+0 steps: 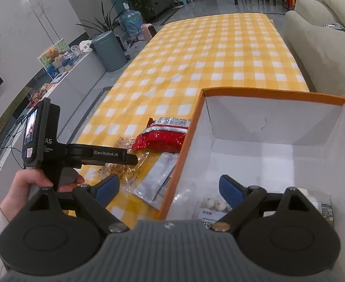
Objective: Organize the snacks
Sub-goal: 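Move the open left tool to the clear cracker bag and grasp it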
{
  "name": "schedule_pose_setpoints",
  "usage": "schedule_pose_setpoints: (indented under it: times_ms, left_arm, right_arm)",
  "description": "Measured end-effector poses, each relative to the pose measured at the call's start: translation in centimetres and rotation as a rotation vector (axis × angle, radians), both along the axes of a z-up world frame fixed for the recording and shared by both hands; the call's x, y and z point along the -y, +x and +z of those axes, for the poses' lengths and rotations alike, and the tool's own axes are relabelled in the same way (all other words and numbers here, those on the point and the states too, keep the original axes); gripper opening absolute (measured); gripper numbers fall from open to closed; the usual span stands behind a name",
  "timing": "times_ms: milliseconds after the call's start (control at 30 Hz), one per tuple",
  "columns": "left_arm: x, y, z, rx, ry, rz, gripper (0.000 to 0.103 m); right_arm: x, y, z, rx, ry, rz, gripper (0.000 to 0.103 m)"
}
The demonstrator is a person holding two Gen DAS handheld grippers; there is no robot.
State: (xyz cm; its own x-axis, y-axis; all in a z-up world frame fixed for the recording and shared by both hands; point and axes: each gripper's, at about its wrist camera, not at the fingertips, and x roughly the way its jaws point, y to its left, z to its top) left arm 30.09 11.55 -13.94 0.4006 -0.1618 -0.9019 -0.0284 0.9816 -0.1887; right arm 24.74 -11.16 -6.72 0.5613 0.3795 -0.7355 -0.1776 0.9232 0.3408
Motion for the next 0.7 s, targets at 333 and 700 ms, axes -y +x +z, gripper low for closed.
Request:
schedule_pose_setpoints:
  times_ms: [333,700]
  left_arm:
    - [2.3,-0.7,-0.2,0.041,0.112,-0.051,0.094]
    - [1.1,-2.8,1.5,0.039,0.02,-0.059,0.072]
  right_arm:
    - [5.2,-1.6,4.0,0.083,0.027,-0.152,0.089]
    - [6.6,-3.1,5.3,0.098,0.047,-0.197,0.089]
